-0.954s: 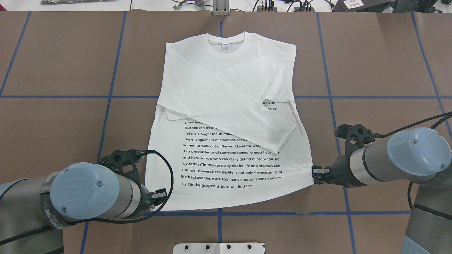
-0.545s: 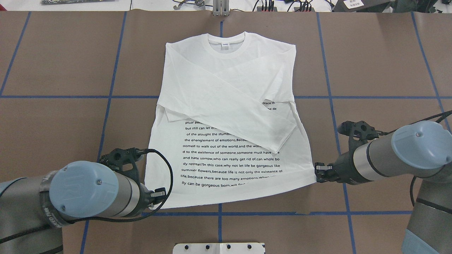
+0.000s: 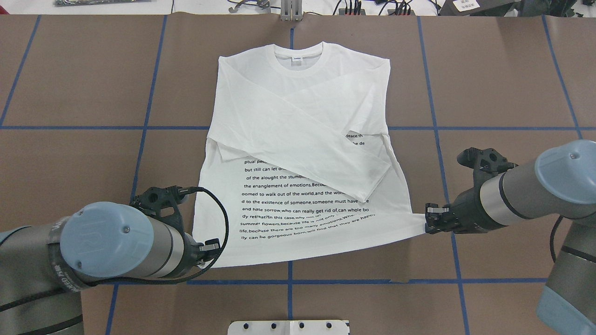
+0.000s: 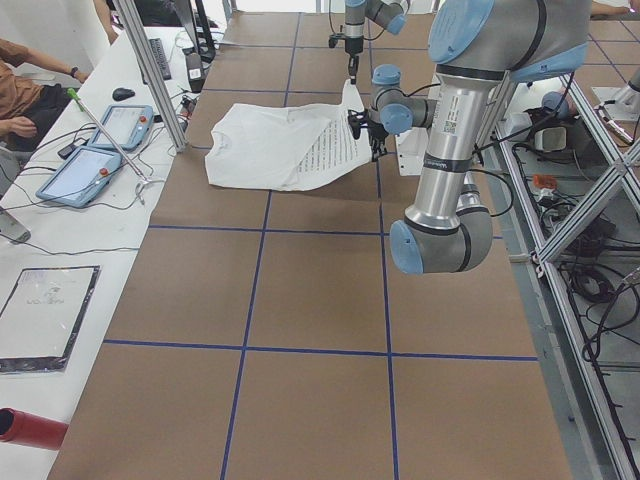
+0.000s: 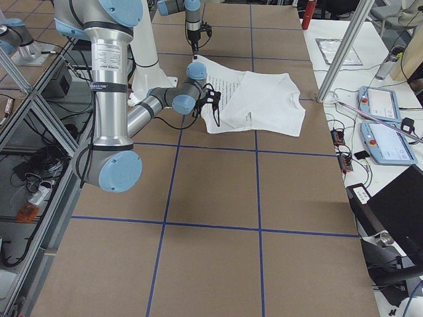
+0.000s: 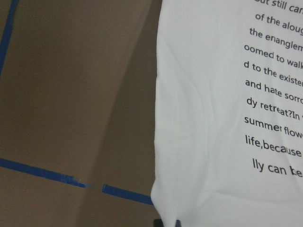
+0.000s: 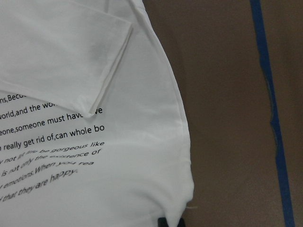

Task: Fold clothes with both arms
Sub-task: 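Lift the hem with both grippers and carry it toward the collar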

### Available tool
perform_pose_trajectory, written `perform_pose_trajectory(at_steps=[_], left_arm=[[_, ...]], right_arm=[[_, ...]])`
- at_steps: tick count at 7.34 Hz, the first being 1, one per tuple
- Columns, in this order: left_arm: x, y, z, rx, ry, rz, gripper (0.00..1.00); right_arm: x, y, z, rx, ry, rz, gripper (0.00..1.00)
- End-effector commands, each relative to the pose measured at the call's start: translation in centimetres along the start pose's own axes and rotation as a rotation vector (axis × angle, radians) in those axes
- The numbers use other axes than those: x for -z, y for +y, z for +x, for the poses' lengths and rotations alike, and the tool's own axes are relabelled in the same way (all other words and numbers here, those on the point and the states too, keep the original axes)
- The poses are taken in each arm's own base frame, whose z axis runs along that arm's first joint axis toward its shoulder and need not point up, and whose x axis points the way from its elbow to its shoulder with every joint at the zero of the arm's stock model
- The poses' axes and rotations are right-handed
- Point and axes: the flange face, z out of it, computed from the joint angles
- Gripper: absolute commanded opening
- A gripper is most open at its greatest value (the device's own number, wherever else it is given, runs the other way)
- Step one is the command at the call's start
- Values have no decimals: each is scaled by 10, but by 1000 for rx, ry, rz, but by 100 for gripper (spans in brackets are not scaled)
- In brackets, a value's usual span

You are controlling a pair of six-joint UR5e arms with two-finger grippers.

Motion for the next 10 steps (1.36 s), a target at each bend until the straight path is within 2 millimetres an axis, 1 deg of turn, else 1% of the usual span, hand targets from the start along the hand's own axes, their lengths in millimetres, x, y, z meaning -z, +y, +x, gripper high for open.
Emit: perform_pose_trajectory(at_steps=[1,2,3,4,5,6,7,8,9,10], left_arm=[[14,4,1,10,23,-52,0],[21,7,0,19,37,-56,0],[33,16,0,39,61,-72,0],[47,28,-1,51,78,-125,0],[47,40,-1,40,71,-184,0],[45,51,-1,25,67,-208,0],[44,66,-1,4,65,-234,0],[50,73,-3,8,65,-256,0],[57,73,-6,15,56,-256,0],[59,69,-9,22,58,-248,0]], right_arm=[[15,5,-5,4,-33,-43,0],[25,13,-7,13,-52,-69,0],[32,19,-8,17,-66,-114,0],[40,27,-3,14,-74,-168,0],[50,37,-1,22,-93,-230,0],[61,47,-2,29,-112,-290,0],[75,53,4,24,-128,-350,0],[79,58,13,42,-148,-366,0],[76,59,23,68,-172,-365,0],[70,48,27,55,-171,-348,0]])
